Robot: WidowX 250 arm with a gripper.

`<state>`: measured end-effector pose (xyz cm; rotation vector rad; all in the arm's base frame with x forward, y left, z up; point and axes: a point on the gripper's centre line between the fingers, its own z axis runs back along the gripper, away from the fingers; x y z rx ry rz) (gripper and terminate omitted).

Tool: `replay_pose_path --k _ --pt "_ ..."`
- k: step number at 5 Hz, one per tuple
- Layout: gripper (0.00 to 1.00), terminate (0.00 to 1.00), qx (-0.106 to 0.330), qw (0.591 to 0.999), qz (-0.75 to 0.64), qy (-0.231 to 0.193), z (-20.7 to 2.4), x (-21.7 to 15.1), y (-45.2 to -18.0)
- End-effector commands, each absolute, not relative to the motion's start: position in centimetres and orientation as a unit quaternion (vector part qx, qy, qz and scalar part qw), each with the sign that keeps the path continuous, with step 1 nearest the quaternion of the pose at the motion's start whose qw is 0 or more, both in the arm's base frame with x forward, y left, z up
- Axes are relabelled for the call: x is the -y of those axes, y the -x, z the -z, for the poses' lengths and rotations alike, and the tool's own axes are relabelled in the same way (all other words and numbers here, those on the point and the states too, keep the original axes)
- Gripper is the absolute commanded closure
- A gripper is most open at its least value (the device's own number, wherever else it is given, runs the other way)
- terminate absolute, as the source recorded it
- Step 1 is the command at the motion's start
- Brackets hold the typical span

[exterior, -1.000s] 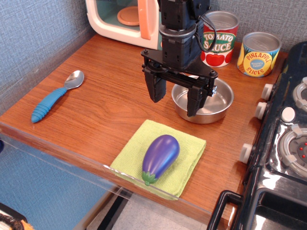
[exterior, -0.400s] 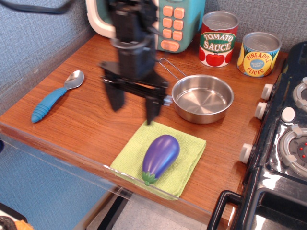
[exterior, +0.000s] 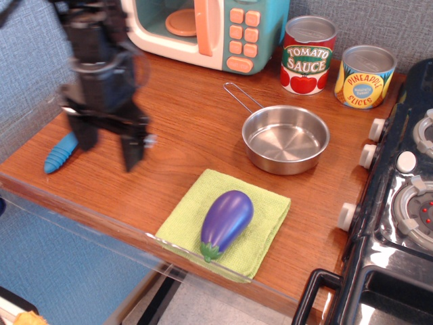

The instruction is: Move the blue spoon next to the silver pot.

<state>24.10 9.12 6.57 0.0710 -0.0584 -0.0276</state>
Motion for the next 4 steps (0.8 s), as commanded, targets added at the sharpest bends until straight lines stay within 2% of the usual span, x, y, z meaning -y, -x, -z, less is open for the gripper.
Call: replay_pose_path --k 1,3,4 --pt "0.0 0.0 0.045 0.994 -0.082 -0.055 -5.5 -14.8 -24.3" --pt "0.0 0.0 0.053 0.995 -0.066 -0.048 -4.9 -17.4 -26.3" --pt "0.0 0.0 0.05 0.998 -0.02 -0.018 -4.3 -18.3 -27.2"
